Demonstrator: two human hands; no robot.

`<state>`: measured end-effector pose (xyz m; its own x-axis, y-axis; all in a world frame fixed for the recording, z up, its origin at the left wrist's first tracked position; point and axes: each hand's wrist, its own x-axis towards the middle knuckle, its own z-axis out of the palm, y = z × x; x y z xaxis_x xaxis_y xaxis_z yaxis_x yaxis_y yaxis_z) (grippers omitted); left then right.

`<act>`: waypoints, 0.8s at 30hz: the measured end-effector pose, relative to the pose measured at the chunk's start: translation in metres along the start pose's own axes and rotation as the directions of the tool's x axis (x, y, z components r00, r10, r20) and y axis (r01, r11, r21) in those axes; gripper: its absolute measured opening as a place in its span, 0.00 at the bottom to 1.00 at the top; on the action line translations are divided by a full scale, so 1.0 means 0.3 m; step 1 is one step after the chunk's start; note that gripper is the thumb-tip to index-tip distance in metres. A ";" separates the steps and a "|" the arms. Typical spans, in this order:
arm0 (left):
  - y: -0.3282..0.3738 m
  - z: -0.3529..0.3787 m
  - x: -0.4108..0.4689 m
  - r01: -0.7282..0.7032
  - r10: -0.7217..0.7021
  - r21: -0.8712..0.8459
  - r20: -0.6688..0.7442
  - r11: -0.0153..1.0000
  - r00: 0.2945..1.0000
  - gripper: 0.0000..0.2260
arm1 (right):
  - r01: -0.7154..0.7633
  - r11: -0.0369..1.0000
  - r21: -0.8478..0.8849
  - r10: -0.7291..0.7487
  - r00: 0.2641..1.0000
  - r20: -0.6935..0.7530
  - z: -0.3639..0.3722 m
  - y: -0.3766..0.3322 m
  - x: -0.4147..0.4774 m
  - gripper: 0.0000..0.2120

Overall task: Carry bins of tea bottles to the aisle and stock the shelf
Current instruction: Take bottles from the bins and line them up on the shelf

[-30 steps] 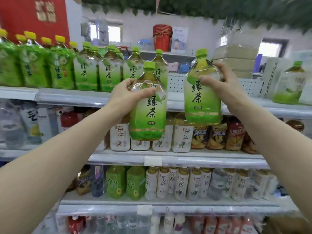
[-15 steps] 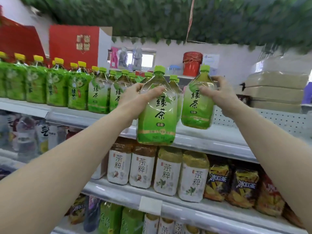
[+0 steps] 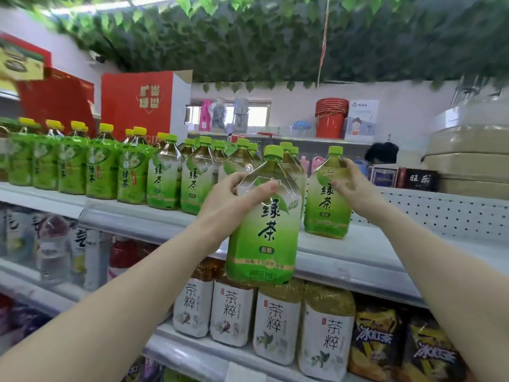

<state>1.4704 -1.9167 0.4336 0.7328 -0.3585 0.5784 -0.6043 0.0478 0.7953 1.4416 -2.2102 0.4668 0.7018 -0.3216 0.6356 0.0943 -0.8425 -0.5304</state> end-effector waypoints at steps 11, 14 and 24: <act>0.043 0.067 0.005 0.010 -0.008 -0.055 0.042 0.998 0.999 0.22 | -0.090 0.927 0.363 -0.054 0.928 0.368 0.020 -0.232 -0.367 0.23; 0.052 0.091 0.037 -0.037 0.038 -0.030 0.058 0.999 0.998 0.43 | -0.118 0.891 0.438 -0.048 0.935 0.351 0.029 -0.244 -0.394 0.31; 0.135 0.098 0.284 -0.336 0.251 0.362 0.263 0.869 0.932 0.30 | -0.133 0.937 0.323 0.077 0.981 0.180 -0.138 -0.252 -0.242 0.34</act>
<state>1.4991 -1.9728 0.5098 0.4491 -0.5670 0.6906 -0.8850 -0.1757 0.4312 1.3543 -2.1409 0.4840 0.8224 -0.3030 0.4816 0.2231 -0.6069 -0.7629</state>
